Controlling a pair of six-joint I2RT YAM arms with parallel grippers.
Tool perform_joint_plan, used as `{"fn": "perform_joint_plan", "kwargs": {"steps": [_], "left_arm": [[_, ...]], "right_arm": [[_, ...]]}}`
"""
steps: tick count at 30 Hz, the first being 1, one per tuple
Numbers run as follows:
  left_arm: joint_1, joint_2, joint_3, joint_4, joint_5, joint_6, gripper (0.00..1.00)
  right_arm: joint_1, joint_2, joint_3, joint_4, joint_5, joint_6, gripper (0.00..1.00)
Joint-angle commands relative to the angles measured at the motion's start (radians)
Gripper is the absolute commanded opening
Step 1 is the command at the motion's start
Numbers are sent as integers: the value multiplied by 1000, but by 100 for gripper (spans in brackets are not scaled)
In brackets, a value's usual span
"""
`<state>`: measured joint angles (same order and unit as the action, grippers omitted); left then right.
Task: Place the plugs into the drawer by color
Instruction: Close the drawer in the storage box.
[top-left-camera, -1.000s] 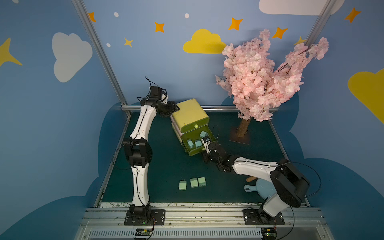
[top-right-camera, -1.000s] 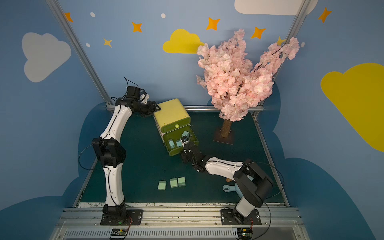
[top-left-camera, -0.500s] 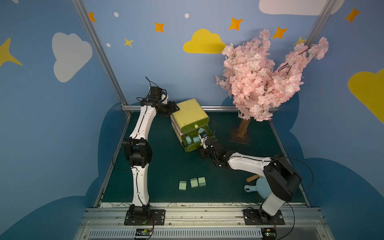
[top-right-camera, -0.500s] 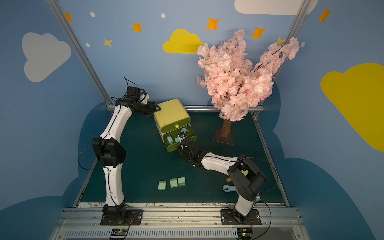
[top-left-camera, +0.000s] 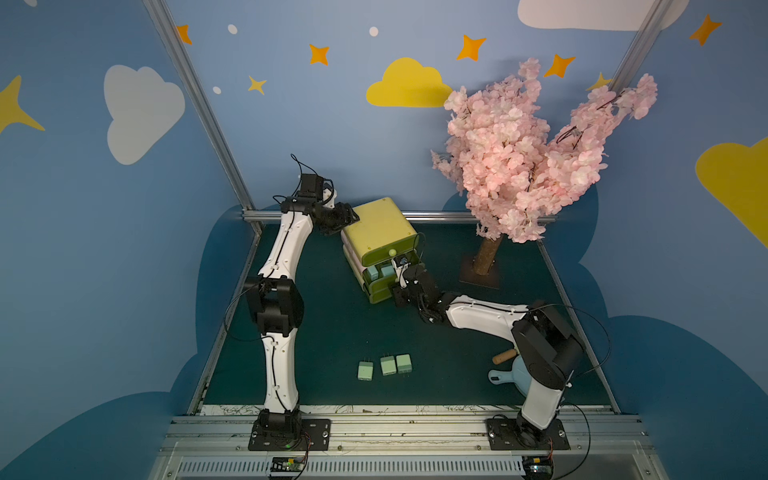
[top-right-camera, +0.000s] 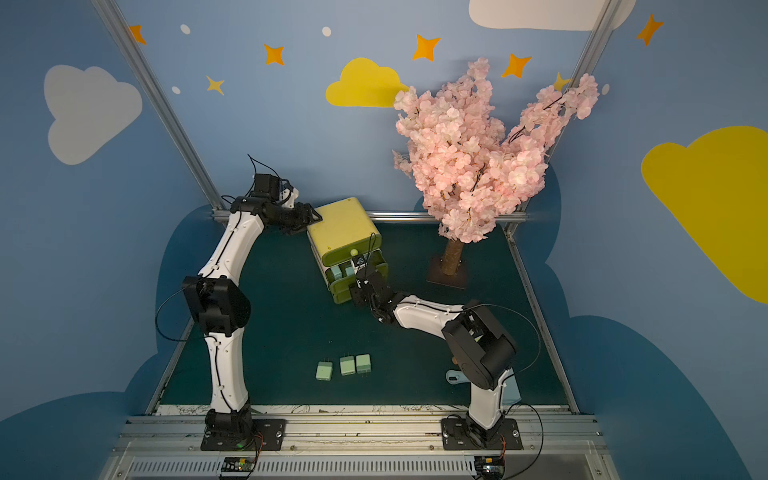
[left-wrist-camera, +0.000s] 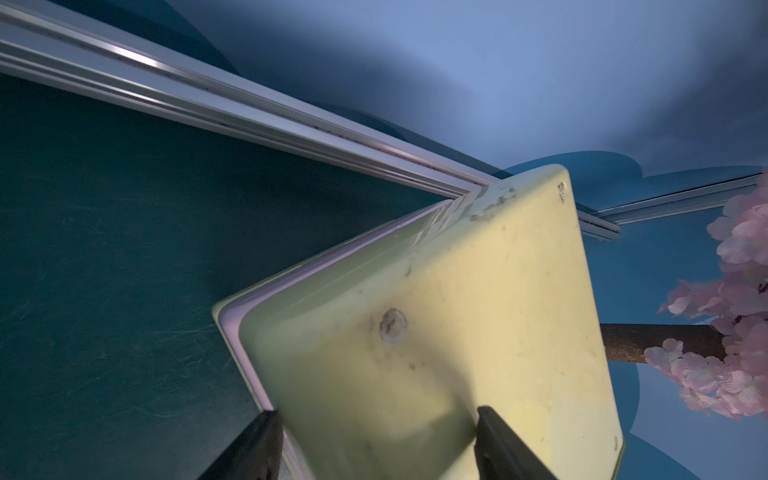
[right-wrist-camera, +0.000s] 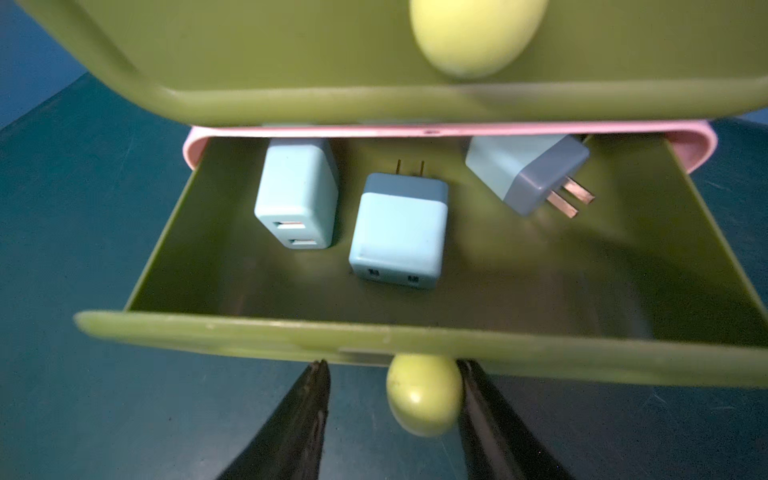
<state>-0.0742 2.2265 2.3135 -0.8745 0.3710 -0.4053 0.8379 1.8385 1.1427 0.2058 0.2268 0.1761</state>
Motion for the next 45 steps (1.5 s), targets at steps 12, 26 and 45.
{"fn": "perform_joint_plan", "kwargs": {"steps": [12,26,45], "left_arm": [[-15,22,-52,-90,-34,30,73],[-13,16,-57,-88,-35,31,73],[11,4,-72,-75,8,12,74]], "right_arm": [[-5,108,40,294,-5,45,53],[-5,178,130,315,-9,105,54],[-10,-34,-173,474,-136,315,57]]}}
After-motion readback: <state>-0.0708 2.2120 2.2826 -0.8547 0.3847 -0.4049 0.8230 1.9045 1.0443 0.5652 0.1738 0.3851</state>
